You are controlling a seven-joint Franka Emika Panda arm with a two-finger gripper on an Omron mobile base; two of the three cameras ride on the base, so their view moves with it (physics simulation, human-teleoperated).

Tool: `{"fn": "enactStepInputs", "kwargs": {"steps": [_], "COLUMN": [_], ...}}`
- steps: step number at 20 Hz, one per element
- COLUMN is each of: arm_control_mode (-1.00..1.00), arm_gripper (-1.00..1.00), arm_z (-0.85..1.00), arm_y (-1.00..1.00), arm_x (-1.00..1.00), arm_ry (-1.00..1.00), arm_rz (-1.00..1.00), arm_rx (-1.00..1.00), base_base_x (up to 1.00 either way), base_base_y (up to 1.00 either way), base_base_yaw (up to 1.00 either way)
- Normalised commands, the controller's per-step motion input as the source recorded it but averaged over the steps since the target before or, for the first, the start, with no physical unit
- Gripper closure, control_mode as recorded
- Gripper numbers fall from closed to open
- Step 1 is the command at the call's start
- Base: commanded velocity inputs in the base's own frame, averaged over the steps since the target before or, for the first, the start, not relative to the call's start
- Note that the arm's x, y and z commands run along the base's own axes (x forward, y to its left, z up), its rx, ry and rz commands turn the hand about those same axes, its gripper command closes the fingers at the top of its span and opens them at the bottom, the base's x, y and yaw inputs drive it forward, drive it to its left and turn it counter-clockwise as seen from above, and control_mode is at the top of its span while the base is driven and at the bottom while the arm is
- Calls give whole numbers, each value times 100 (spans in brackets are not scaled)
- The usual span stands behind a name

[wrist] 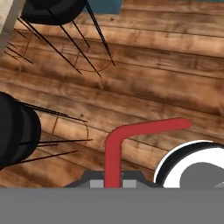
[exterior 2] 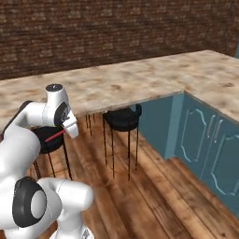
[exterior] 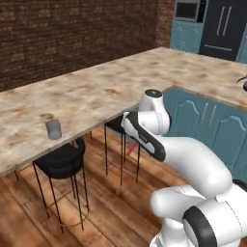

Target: Take a straw from the drawer in front and place it inside the glass cup on the dining counter.

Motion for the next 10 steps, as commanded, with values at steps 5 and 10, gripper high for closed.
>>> {"fn": "enactStepInputs", "kwargs": {"steps": [5,10], "arm_control_mode": [100,100], "arm_gripper": [100,100], "arm_z": [0,0], "arm_y": [0,0], "arm_x": [0,0], "arm_ry": [0,0], "arm_rz": [0,0], "arm_rx": [0,0], "base_base_x": [50,54], "base_base_y": [-30,-35], "base_base_yaw": [52,51]}}
